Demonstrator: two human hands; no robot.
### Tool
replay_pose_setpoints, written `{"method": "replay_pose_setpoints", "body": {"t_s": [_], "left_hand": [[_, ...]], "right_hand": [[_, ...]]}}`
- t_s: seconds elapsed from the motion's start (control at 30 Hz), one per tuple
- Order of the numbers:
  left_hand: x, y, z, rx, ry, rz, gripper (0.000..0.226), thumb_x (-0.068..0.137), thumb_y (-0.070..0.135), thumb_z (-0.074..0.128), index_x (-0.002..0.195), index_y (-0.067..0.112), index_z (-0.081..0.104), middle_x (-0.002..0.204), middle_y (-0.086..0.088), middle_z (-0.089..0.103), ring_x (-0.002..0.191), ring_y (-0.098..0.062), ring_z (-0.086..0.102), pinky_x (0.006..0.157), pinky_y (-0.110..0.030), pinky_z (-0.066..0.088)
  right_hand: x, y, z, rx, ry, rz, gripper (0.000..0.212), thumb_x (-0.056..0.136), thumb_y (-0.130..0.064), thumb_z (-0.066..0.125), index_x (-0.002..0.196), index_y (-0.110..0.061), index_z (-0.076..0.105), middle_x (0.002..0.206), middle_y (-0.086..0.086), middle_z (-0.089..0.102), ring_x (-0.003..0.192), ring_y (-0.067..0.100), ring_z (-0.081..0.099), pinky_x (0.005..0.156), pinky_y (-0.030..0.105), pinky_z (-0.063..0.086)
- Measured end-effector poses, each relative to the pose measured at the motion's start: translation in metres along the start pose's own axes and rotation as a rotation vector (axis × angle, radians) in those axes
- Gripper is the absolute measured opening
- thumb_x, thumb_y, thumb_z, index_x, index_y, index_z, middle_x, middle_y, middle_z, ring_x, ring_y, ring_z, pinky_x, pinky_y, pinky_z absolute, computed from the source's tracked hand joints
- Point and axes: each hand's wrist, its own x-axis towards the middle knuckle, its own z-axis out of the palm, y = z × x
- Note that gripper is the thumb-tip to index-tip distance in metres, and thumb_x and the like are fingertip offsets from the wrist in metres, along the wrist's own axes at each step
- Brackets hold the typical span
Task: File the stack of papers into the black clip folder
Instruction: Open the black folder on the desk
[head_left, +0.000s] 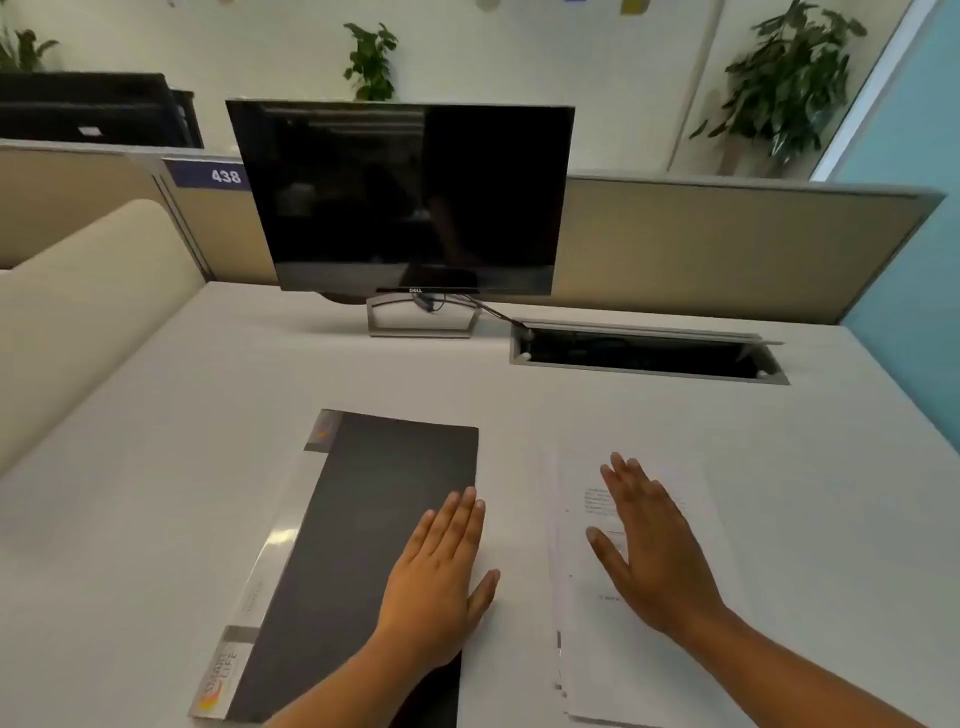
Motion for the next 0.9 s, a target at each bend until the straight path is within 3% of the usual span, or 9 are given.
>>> {"method": "replay_pose_setpoints", "body": {"t_s": [0.1,0.2,0.43,0.67,0.9], "left_hand": [[-0.011,0.000,0.019,0.005,-0.091,-0.037,0.074,0.092,0.066,0.001,0.148,0.025,-0.026,0.158,0.009,-0.029,0.144,-0.012,-0.028,0.114,-0.032,-0.019],[-0.020,-0.003,0.030,-0.009,-0.132,-0.055,0.075,0.089,0.068,-0.002,0.146,0.026,-0.028,0.156,0.011,-0.030,0.145,-0.010,-0.027,0.111,-0.028,-0.025],[-0.018,-0.004,0.026,-0.019,-0.150,-0.039,0.077,0.088,0.070,-0.001,0.146,0.025,-0.024,0.159,0.009,-0.021,0.145,-0.009,-0.023,0.116,-0.028,-0.018],[-0.051,-0.046,-0.005,-0.045,-0.105,0.088,0.083,0.090,0.076,0.018,0.155,0.030,-0.007,0.160,0.015,-0.019,0.146,-0.004,-0.020,0.117,-0.035,-0.017],[-0.107,-0.101,-0.033,-0.039,-0.123,0.099,0.106,0.076,0.087,0.042,0.156,0.023,0.016,0.164,0.007,0.011,0.151,-0.014,0.008,0.119,-0.032,0.004]], "right_hand": [[-0.025,0.003,0.019,0.005,-0.087,0.063,0.068,0.096,-0.052,0.038,0.154,-0.028,0.014,0.161,-0.015,0.002,0.148,0.002,-0.005,0.122,0.032,0.008],[-0.046,0.006,0.038,0.020,-0.135,0.083,0.062,0.096,-0.049,0.041,0.152,-0.029,0.025,0.160,-0.018,0.010,0.147,0.000,0.005,0.120,0.027,0.008],[-0.055,0.011,0.048,-0.003,-0.153,0.103,0.056,0.095,-0.044,0.050,0.146,-0.024,0.040,0.156,-0.011,0.029,0.145,0.006,0.021,0.119,0.032,0.016],[-0.056,0.012,0.049,-0.024,-0.130,0.092,0.054,0.093,-0.039,0.054,0.144,-0.022,0.044,0.154,-0.010,0.034,0.144,0.008,0.025,0.118,0.036,0.022],[-0.056,0.008,0.048,-0.041,-0.129,0.083,0.054,0.095,-0.046,0.042,0.143,-0.021,0.045,0.154,-0.007,0.037,0.144,0.010,0.027,0.118,0.040,0.025]]}}
